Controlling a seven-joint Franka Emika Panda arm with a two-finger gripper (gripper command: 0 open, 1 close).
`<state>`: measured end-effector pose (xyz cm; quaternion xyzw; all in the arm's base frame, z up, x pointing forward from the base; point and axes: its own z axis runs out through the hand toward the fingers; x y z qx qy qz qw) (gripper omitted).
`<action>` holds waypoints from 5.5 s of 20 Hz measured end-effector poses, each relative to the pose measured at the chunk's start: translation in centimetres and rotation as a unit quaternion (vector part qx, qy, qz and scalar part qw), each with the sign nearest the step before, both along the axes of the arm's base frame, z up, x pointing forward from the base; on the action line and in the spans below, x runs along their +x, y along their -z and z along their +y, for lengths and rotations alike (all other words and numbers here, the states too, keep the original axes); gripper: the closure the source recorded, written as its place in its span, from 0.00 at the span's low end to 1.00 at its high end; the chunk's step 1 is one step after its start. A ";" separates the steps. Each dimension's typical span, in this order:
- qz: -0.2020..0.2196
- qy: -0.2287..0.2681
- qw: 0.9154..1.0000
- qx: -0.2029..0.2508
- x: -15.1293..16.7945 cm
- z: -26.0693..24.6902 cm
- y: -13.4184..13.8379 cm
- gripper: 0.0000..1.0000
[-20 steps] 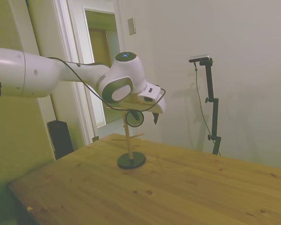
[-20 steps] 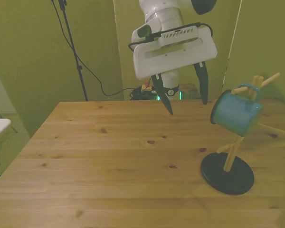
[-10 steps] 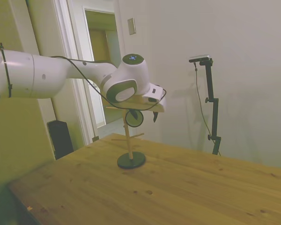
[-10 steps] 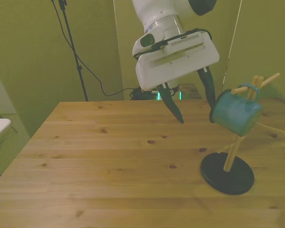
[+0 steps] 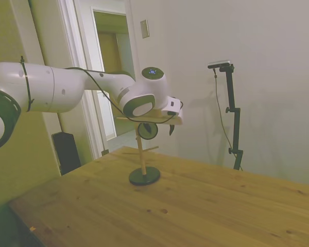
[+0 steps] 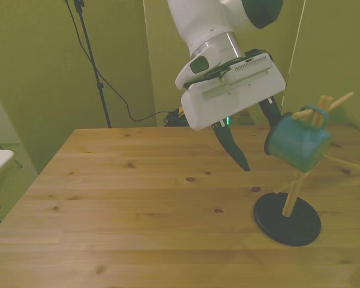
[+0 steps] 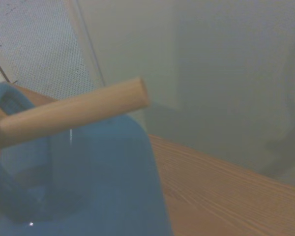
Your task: Unload the mug
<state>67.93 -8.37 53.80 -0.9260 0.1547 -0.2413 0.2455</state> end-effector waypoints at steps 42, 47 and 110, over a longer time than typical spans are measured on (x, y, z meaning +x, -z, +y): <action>-0.026 -0.081 0.996 0.002 3.4 1.1 -0.6 1.00; -0.027 -0.081 0.996 0.005 2.8 1.2 -1.1 1.00; 0.252 0.242 0.927 -0.134 -10.8 -9.7 12.7 1.00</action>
